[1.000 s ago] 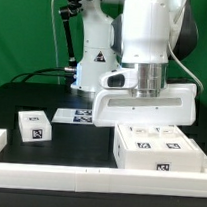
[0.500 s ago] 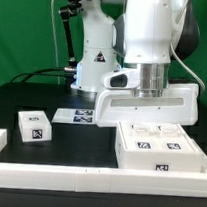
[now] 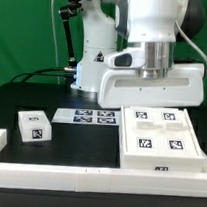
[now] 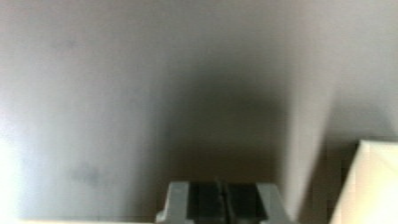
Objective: Assemble cabinet
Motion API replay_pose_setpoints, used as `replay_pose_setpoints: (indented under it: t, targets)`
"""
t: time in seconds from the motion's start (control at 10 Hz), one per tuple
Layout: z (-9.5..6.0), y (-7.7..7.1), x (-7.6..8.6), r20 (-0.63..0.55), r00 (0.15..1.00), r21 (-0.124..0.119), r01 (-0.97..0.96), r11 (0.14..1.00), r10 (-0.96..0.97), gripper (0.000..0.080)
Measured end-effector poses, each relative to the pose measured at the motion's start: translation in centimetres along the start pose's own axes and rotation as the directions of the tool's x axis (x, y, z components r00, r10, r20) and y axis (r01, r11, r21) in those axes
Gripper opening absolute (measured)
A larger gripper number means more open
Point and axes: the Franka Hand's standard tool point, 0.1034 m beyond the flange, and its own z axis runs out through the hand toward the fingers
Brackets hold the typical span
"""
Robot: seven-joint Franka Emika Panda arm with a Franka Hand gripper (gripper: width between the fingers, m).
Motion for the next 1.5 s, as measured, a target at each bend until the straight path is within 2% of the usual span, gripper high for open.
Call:
replay_pose_setpoints:
  t: [0.3, 0.5, 1.0, 1.2, 1.5]
  targets:
    - [-2.5, -0.2, 0.9, 0.005, 1.000, 0.004, 0.007, 1.000, -0.007, 0.0002]
    - [-4.6, -0.4, 2.1, 0.008, 1.000, 0.009, 0.009, 1.000, -0.009, 0.0002]
    - [-4.2, -0.4, 1.9, 0.011, 1.000, 0.008, 0.009, 1.000, -0.009, 0.0002]
    - [-5.9, 0.0, 3.2, 0.053, 0.999, 0.012, 0.002, 1.000, -0.003, 0.0002]
    - [-6.4, -0.2, 3.6, 0.066, 0.998, 0.014, 0.002, 1.000, -0.003, 0.0002]
